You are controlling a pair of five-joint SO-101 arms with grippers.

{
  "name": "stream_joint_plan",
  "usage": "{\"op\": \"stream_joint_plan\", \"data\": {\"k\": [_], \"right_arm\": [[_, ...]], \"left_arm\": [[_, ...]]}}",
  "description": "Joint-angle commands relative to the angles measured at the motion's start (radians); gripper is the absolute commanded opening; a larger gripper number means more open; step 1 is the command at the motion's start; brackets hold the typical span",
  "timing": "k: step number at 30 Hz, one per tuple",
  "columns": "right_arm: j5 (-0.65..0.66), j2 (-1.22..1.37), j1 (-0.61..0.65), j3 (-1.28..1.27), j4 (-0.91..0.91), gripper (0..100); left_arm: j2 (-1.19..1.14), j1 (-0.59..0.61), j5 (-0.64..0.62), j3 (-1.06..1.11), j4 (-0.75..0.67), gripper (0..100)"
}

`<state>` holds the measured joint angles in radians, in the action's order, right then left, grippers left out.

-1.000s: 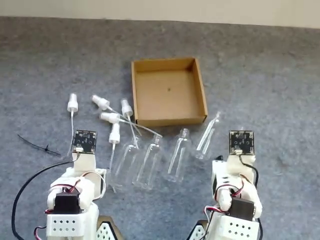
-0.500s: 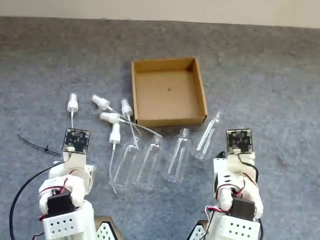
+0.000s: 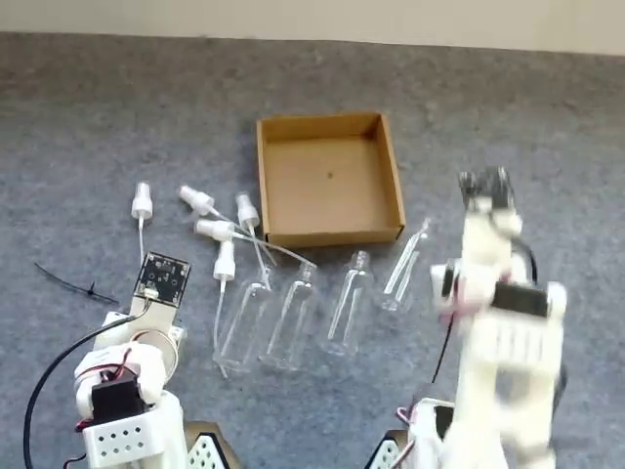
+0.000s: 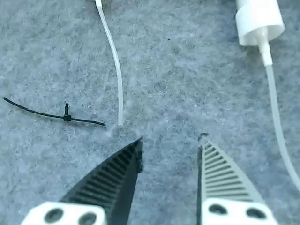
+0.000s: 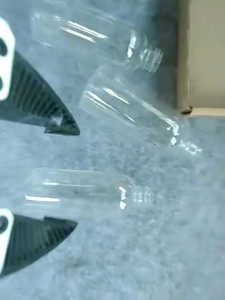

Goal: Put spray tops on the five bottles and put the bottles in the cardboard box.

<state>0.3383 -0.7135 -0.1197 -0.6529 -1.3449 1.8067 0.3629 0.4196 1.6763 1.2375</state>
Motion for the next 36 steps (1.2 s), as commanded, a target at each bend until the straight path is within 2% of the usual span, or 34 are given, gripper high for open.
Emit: {"op": "stream_joint_plan", "data": {"k": [1,7,10,16,23,29,34,36], "right_arm": [[0.023,0.348,-0.021,0.36,-0.128,25.8],[0.094,0.657,-0.085,0.565,-0.153,25.9],[0.127,0.748,-0.087,0.578,-0.15,25.9],[0.126,0.881,-0.09,0.572,-0.044,25.9],[0.126,0.997,-0.09,0.573,-0.002,25.2],[0.132,1.012,-0.091,0.581,-0.002,8.7],[0.218,0.992,-0.134,0.608,-0.012,7.4],[0.207,0.963,-0.165,0.639,-0.012,7.4]], "left_arm": [[-0.008,-0.021,0.009,0.021,0.005,18],[-0.008,-0.021,0.009,0.021,0.005,18],[-0.008,-0.021,0.009,0.021,0.005,18],[-0.008,-0.021,0.009,0.021,0.005,18],[-0.008,-0.021,0.009,0.021,0.005,18],[-0.004,-0.021,0.009,0.021,0.005,18],[-0.001,-0.016,0.012,0.021,-0.003,18],[-0.001,-0.013,0.014,0.021,-0.006,18]]}}
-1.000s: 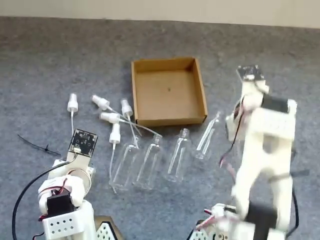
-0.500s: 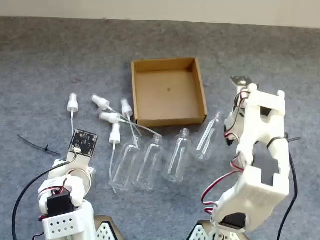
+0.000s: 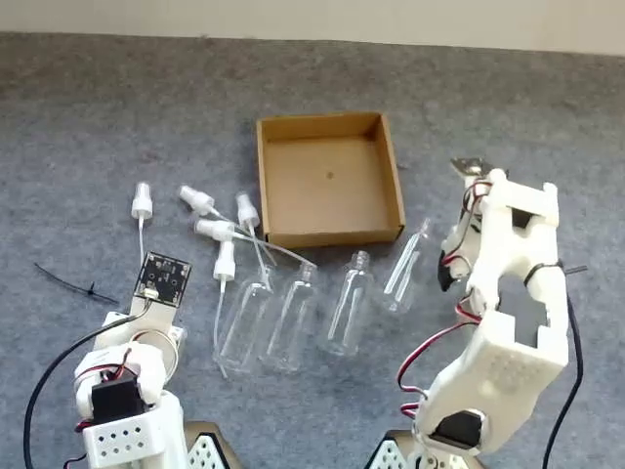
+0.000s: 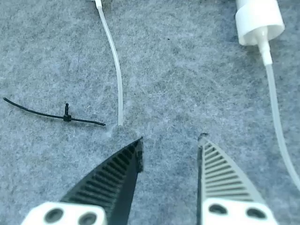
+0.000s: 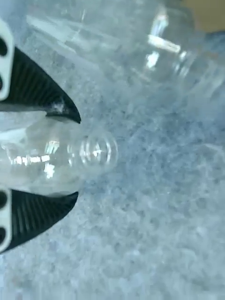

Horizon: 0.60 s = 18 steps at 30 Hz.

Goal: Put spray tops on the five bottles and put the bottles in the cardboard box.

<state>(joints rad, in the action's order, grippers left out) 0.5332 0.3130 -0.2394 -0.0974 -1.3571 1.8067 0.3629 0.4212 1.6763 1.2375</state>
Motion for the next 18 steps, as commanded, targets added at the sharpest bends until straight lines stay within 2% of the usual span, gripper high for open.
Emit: {"op": "stream_joint_plan", "data": {"k": [1,5,10,14,18], "right_arm": [[-0.002,-0.084,-0.065,0.102,0.001,7.4],[-0.078,-0.185,-0.14,0.197,0.01,7.4],[-0.12,-0.317,-0.154,0.191,0.05,5.7],[-0.158,-0.435,-0.157,0.012,0.194,1.8],[-0.158,-0.576,-0.136,-0.234,0.358,1.6]], "left_arm": [[-0.001,-0.013,0.012,0.021,-0.012,18],[-0.001,-0.013,0.012,0.021,-0.015,18],[-0.001,-0.013,0.014,0.021,-0.021,18],[-0.001,-0.013,0.084,0.019,-0.077,18],[-0.01,0.001,0.061,-0.048,-0.103,18]]}}
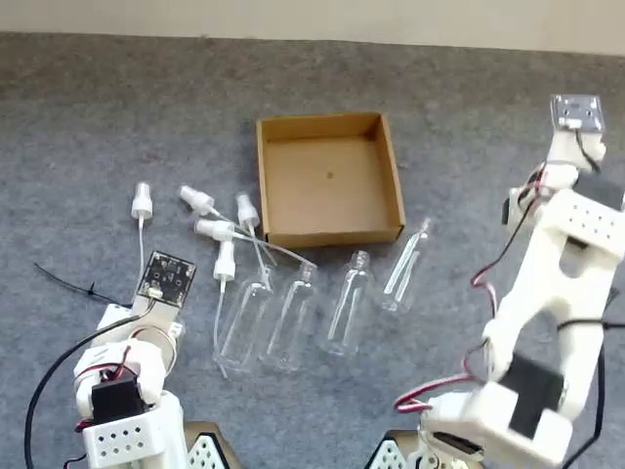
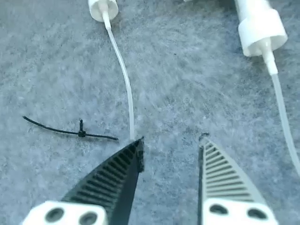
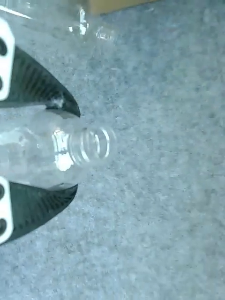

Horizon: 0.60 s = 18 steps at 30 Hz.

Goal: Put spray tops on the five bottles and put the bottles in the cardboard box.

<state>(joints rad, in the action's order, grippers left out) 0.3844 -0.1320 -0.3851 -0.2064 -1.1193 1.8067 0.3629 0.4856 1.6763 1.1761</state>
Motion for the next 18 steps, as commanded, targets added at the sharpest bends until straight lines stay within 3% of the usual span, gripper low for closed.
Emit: {"op": "stream_joint_plan", "data": {"k": [1,8,14,18], "right_arm": [[-0.006,-0.166,0.018,-0.18,0.154,1.6],[-0.006,-0.335,0.094,-0.38,0.196,1.2],[-0.008,-0.384,0.147,-0.387,0.188,1.2],[-0.005,-0.383,0.148,-0.384,0.14,1.2]], "left_arm": [[-0.01,0.016,-0.003,-0.087,-0.037,18],[-0.085,0.082,-0.005,-0.354,-0.005,18],[-0.549,0.068,-0.101,-0.693,0.061,18],[-0.912,-0.016,-0.245,-0.96,0.121,18]]}}
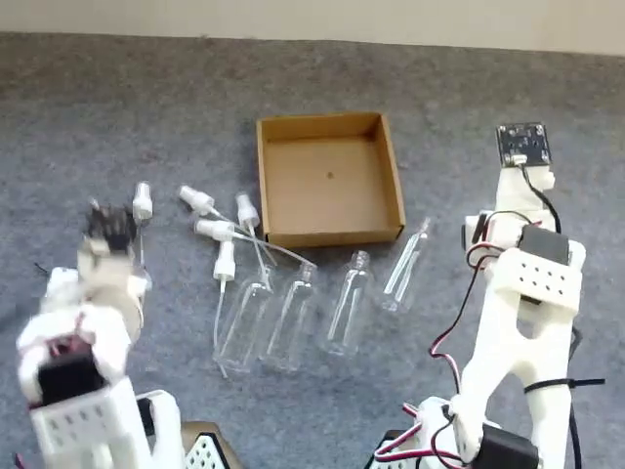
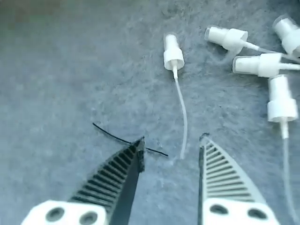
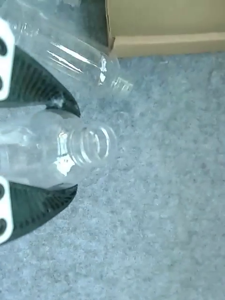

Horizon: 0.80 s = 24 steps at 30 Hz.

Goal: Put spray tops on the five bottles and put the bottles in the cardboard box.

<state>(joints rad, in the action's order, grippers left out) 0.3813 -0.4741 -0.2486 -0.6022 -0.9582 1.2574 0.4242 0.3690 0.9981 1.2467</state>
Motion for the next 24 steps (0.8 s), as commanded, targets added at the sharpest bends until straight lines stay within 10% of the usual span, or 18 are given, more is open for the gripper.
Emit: {"op": "stream_joint_plan", "data": {"k": [1,6,24], "right_arm": [[-0.002,-0.041,0.012,0.012,-0.025,1.2],[0.008,-0.041,0.01,0.007,-0.035,1.3],[0.16,-0.041,0.007,0.005,-0.111,1.3]], "left_arm": [[-0.446,-0.102,-0.175,-0.344,0.054,18],[-0.812,-0.136,-0.336,-0.599,0.051,18],[-1.716,-0.065,-0.199,-1.386,0.058,18]]}}
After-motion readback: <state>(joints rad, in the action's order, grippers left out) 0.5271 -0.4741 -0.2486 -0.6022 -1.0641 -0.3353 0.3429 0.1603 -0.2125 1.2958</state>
